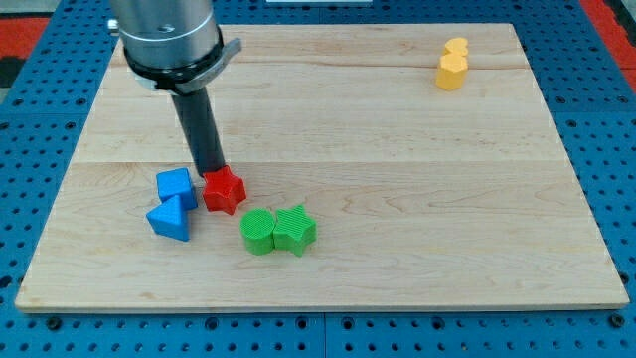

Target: Slide the red star above the green circle

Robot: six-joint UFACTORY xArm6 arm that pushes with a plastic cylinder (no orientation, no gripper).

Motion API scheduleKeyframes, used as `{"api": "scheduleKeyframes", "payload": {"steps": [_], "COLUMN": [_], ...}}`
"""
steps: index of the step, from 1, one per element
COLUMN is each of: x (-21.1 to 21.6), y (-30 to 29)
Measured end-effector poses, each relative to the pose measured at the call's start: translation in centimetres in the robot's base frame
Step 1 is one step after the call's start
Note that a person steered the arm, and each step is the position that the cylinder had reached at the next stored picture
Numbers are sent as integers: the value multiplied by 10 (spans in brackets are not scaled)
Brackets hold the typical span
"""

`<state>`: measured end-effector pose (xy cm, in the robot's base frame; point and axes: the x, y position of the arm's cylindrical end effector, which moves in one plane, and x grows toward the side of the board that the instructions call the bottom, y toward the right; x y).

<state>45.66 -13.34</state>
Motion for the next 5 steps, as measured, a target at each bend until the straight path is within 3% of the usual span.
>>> {"api": "scheduleKeyframes", "payload": {"steps": [1, 5], "x": [6, 35], "y": [-7, 64]}}
